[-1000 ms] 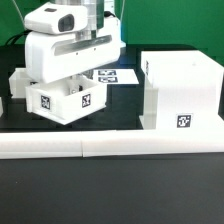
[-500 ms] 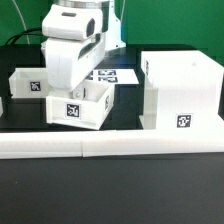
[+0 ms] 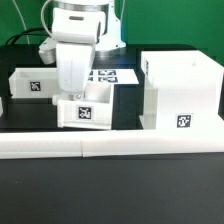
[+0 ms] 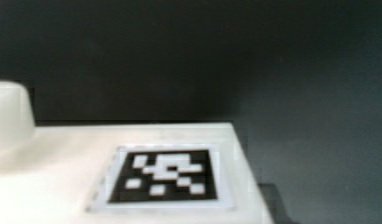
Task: Assemble drawer
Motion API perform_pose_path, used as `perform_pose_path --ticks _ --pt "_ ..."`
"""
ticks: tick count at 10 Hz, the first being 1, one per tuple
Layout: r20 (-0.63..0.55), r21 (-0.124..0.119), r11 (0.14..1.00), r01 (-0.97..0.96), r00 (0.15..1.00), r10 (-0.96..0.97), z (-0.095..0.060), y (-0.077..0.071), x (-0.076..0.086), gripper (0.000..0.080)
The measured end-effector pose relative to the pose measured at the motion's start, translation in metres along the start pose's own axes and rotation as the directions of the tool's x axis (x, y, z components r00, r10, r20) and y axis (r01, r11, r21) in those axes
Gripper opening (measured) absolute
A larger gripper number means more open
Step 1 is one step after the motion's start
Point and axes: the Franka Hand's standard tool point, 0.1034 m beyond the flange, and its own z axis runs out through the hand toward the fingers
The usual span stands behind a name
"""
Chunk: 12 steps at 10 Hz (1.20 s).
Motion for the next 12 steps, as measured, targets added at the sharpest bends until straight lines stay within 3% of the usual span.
perform_pose_path --ticks 2,3,6,7,12 --pt "-0.001 0.002 1.0 -0.001 1.0 0.001 0.001 0.001 0.001 0.0042" --pt "-0.003 -0.025 1.0 -0.003 1.0 0.003 0.002 0.002 0.001 0.0042" --pt "-0.007 -0.015 1.0 0.002 1.0 -0.002 0.006 -0.002 0.008 0.0042" --pt "-0.008 -0.043 0.999 -0.001 1.0 0.001 0.006 0.0 0.006 0.0042" --pt "-0.019 -0.056 0.997 -0.043 0.999 0.042 0.001 0.006 0.018 0.0042"
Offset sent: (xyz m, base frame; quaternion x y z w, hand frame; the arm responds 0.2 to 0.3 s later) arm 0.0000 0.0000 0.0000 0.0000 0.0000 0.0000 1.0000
